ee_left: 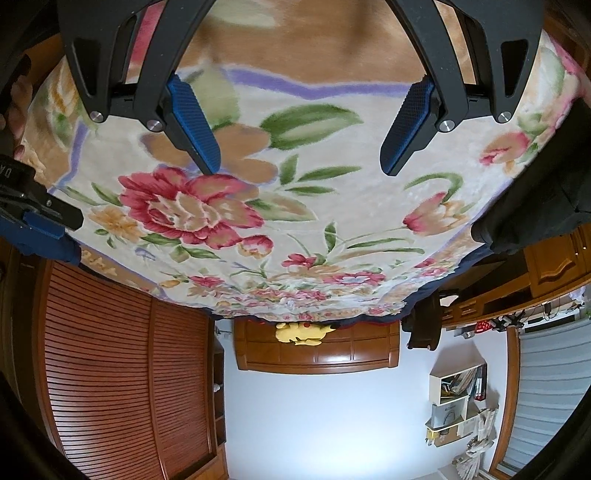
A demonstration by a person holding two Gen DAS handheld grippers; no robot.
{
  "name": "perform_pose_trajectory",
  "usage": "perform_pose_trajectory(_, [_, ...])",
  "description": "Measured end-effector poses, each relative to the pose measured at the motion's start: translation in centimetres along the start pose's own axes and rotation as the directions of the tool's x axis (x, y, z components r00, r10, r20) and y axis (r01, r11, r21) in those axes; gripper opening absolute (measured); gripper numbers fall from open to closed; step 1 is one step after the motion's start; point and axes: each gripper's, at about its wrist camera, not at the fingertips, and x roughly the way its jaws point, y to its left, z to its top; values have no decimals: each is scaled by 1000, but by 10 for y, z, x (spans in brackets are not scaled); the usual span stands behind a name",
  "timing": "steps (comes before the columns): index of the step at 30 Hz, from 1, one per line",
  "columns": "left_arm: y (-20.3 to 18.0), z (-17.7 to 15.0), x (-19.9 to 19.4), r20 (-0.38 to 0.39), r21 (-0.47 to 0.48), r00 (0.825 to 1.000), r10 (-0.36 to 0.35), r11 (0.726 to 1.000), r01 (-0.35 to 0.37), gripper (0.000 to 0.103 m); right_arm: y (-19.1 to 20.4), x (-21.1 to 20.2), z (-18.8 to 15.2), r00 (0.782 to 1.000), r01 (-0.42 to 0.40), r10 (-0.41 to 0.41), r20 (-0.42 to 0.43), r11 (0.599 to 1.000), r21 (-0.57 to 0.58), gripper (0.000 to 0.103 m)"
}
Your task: Fold large clothes
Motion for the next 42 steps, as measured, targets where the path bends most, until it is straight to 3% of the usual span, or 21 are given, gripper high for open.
perform_pose_trajectory(42, [-2, 6, -7, 24, -14, 1000, 12, 1000, -12, 89, -7, 4, -2, 1000, -11, 11, -1, 1000, -9, 84])
